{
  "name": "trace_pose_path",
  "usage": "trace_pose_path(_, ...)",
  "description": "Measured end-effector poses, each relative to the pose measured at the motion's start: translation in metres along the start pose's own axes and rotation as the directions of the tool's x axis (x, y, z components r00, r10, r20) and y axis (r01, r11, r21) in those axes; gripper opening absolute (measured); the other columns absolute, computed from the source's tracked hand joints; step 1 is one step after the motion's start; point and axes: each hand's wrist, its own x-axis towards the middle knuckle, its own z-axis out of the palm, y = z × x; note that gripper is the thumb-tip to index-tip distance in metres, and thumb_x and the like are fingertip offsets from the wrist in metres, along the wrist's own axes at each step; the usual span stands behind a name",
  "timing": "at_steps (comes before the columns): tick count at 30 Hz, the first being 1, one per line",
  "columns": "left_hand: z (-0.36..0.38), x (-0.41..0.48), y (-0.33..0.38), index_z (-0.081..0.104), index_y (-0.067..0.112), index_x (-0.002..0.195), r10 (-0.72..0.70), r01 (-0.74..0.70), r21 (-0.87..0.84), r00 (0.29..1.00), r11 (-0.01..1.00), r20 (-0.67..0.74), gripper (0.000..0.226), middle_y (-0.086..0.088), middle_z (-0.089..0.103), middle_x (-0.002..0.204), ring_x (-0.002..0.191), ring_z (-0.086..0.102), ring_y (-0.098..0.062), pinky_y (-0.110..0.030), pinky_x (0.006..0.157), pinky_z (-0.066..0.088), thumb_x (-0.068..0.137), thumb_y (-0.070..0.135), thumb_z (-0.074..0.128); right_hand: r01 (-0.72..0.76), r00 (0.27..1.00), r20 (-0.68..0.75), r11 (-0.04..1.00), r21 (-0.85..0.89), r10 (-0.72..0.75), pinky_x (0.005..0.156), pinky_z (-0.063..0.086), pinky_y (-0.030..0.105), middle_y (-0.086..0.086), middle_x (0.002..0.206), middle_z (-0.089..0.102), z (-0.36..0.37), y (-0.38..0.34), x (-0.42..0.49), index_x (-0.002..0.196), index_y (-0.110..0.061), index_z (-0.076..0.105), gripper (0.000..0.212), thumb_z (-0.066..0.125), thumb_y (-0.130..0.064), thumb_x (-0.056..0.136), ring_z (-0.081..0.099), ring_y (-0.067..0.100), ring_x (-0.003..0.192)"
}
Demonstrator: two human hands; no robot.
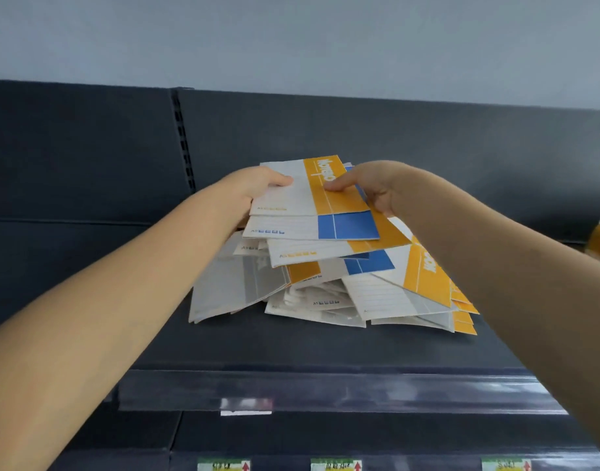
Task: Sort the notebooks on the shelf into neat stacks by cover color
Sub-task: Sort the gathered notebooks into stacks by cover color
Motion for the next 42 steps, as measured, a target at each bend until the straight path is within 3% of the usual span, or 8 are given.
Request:
trace_pose_path(8, -0.108, -0.015, -0.033, 0.064, 0.009, 0.104, -0.129, 0.127, -0.031, 0.986, 0.991, -0.106, 0.017, -0.009, 0.075, 0.074, 0.055, 0.071, -0.023, -0.032, 0.042, 0.054, 0.091, 0.02, 0.065, 0.069, 0.986, 0.158, 0.996, -0.057, -0.059, 0.069, 0.056, 0.041, 0.012, 0.095, 0.055, 0.113, -0.026, 0.014, 0.124, -0.014, 0.042, 0.053, 0.073, -0.009, 0.081, 0.063, 0.029, 0.083)
trace_pose_path(13, -0.175, -0.04, -0.058, 0.063, 0.013, 0.12, -0.195, 0.182, -0.086, 0.965, 0.98, -0.175, 0.032, -0.009, 0.075, 0.101, 0.074, 0.073, -0.025, -0.032, 0.055, 0.058, 0.092, 0.028, 0.063, 0.099, 0.953, 0.288, 0.995, 0.004, -0.096, 0.07, 0.053, 0.043, 0.016, 0.118, 0.058, 0.184, -0.037, 0.019, 0.126, -0.005, 0.046, 0.046, 0.066, 0.0, 0.086, 0.064, 0.033, 0.095)
trace_pose_path(19, -0.256, -0.066, -0.074, 0.064, 0.017, 0.116, -0.166, 0.18, 0.016, 0.938, 0.984, -0.304, 0.028, -0.005, 0.075, 0.099, 0.074, 0.073, -0.018, -0.027, 0.054, 0.056, 0.091, 0.029, 0.066, 0.128, 0.895, 0.436, 0.991, -0.043, -0.097, 0.053, 0.058, 0.045, 0.016, 0.099, 0.066, 0.271, -0.054, 0.011, 0.118, -0.006, 0.052, 0.033, 0.064, -0.004, 0.088, 0.068, 0.032, 0.072)
trace_pose_path(24, -0.335, -0.074, -0.096, 0.066, 0.018, 0.112, -0.146, 0.159, 0.005, 0.919, 0.987, -0.367, 0.03, -0.004, 0.076, 0.093, 0.077, 0.073, -0.019, -0.029, 0.062, 0.054, 0.09, 0.038, 0.066, 0.129, 0.911, 0.399, 0.991, -0.034, -0.105, 0.075, 0.056, 0.055, 0.013, 0.125, 0.059, 0.366, -0.071, 0.005, 0.128, -0.016, 0.048, 0.052, 0.072, -0.013, 0.082, 0.066, 0.038, 0.095)
trace_pose_path(29, -0.426, -0.087, -0.113, 0.067, 0.017, 0.1, -0.083, 0.09, 0.002, 0.926, 0.996, -0.369, 0.019, -0.002, 0.076, 0.081, 0.073, 0.072, -0.018, -0.029, 0.062, 0.055, 0.091, 0.034, 0.066, 0.117, 0.929, 0.355, 0.993, -0.005, -0.108, 0.084, 0.054, 0.052, 0.01, 0.112, 0.059, 0.453, -0.091, -0.013, 0.116, -0.015, 0.046, 0.036, 0.067, -0.015, 0.087, 0.063, 0.035, 0.101)
trace_pose_path(33, -0.492, -0.094, -0.122, 0.068, 0.017, 0.11, -0.059, 0.066, 0.005, 0.929, 0.998, -0.365, 0.032, -0.006, 0.074, 0.103, 0.087, 0.071, -0.021, -0.032, 0.071, 0.056, 0.087, 0.039, 0.07, 0.09, 0.932, 0.347, 0.994, 0.057, -0.104, 0.084, 0.054, 0.052, 0.009, 0.115, 0.063, 0.517, -0.102, -0.027, 0.122, -0.015, 0.048, 0.036, 0.064, -0.017, 0.09, 0.065, 0.032, 0.099)
trace_pose_path(37, -0.546, -0.088, -0.132, 0.057, 0.028, 0.133, -0.036, 0.05, 0.03, 0.934, 0.998, -0.356, 0.097, -0.002, 0.057, 0.137, 0.126, 0.052, -0.025, -0.047, 0.108, 0.038, 0.047, 0.069, 0.077, 0.071, 0.945, 0.316, 0.995, 0.064, -0.088, 0.091, 0.05, 0.051, 0.009, 0.117, 0.062, 0.568, -0.115, -0.039, 0.118, -0.016, 0.051, 0.033, 0.065, -0.019, 0.089, 0.062, 0.033, 0.103)
trace_pose_path(42, -0.587, -0.077, -0.134, 0.045, 0.022, 0.143, -0.023, 0.066, 0.104, 0.929, 0.992, -0.369, 0.074, -0.004, 0.04, 0.151, 0.139, 0.037, -0.025, -0.04, 0.113, 0.027, 0.082, 0.058, 0.065, 0.094, 0.942, 0.32, 0.995, 0.03, -0.099, 0.092, 0.049, 0.05, 0.01, 0.12, 0.06, 0.622, -0.14, -0.034, 0.124, -0.013, 0.051, 0.044, 0.068, -0.02, 0.084, 0.06, 0.034, 0.106)
